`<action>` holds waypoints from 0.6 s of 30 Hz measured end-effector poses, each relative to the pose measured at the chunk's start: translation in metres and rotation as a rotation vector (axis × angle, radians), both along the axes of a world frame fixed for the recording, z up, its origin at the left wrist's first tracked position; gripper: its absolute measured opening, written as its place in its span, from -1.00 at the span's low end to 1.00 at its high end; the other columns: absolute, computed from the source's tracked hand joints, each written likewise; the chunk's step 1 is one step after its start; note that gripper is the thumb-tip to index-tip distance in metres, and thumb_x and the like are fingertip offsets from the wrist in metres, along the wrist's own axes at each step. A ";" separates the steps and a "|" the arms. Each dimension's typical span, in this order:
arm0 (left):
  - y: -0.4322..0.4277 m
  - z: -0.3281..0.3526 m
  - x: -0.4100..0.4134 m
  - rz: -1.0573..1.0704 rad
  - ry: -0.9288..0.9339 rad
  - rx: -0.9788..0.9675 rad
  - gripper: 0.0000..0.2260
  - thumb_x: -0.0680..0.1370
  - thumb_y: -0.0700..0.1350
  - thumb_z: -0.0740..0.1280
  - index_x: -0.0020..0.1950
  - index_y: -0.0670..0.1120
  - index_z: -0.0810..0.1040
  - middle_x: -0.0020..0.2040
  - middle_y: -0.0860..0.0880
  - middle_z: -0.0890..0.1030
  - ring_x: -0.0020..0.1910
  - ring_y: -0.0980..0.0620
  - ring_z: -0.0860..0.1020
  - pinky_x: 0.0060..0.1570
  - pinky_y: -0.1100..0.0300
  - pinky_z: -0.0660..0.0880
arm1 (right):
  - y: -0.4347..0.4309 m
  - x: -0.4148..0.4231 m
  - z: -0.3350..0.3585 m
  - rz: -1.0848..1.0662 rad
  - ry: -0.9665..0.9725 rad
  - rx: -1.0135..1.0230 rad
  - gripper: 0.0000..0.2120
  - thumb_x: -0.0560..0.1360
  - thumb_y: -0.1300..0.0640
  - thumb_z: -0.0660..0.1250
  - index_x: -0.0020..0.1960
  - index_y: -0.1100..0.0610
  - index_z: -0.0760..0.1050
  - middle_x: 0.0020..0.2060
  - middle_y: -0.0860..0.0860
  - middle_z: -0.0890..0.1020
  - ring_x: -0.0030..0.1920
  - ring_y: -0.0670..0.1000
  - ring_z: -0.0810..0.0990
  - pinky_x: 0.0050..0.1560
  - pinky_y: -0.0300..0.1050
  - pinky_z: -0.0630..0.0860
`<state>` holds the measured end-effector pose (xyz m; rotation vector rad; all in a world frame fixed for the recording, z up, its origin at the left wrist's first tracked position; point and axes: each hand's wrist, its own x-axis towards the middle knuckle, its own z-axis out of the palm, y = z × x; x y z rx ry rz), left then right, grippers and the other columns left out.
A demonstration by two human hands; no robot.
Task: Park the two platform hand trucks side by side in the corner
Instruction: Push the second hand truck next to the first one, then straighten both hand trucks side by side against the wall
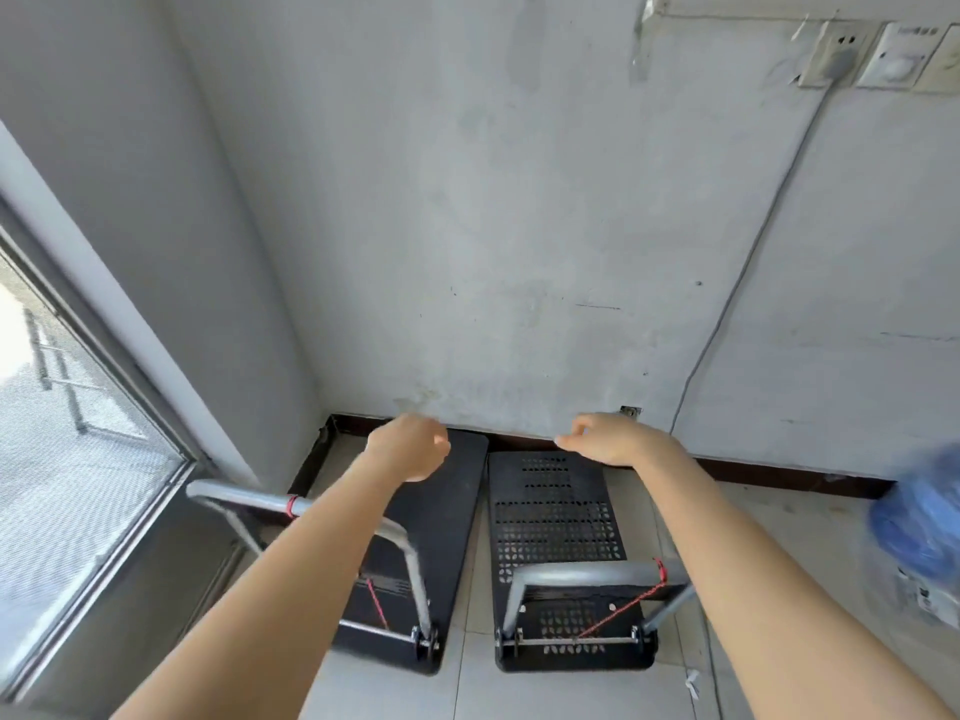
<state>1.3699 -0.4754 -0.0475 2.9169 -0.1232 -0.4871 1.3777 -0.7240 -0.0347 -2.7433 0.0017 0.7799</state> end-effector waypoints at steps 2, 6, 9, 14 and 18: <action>0.041 0.024 0.014 0.007 -0.024 0.009 -0.74 0.59 -0.08 0.13 0.12 0.01 0.59 0.19 -0.06 0.57 0.14 -0.12 0.53 0.10 0.07 0.48 | 0.049 0.018 0.021 0.013 -0.062 0.020 -0.59 0.54 -0.16 0.13 0.17 0.14 0.44 0.19 0.06 0.48 0.18 0.09 0.45 0.13 -0.03 0.37; 0.112 0.050 0.031 0.020 -0.084 0.004 -0.73 0.58 -0.04 0.13 0.14 0.08 0.59 0.21 -0.02 0.55 0.14 -0.09 0.52 0.15 0.04 0.49 | 0.146 0.033 0.047 0.028 -0.120 0.022 -0.70 0.53 -0.16 0.15 0.05 0.06 0.40 0.24 0.07 0.47 0.10 0.07 0.41 0.10 -0.02 0.36; 0.155 0.052 0.037 -0.020 -0.114 -0.015 -0.72 0.59 -0.03 0.13 0.16 0.10 0.58 0.22 -0.01 0.55 0.15 -0.09 0.52 0.13 0.05 0.48 | 0.211 0.039 0.050 0.005 -0.113 0.015 -0.64 0.54 -0.15 0.15 0.17 0.08 0.42 0.30 0.07 0.44 0.19 0.08 0.41 0.16 -0.01 0.36; 0.221 0.030 0.037 -0.056 -0.069 -0.013 -0.71 0.61 -0.05 0.12 0.25 0.08 0.54 0.22 -0.04 0.54 0.16 -0.11 0.52 0.04 0.08 0.44 | 0.303 0.036 0.031 0.005 -0.050 0.000 -0.54 0.54 -0.14 0.14 0.32 0.13 0.38 0.35 0.07 0.42 0.32 0.11 0.38 0.17 -0.03 0.32; 0.262 -0.016 0.034 -0.068 0.014 -0.032 -0.72 0.60 -0.04 0.12 0.21 0.06 0.55 0.20 -0.05 0.57 0.16 -0.12 0.53 0.08 0.05 0.48 | 0.349 0.018 -0.020 -0.013 -0.029 0.032 -0.63 0.55 -0.13 0.12 0.22 0.07 0.44 0.26 0.11 0.48 0.27 0.15 0.40 0.22 0.03 0.36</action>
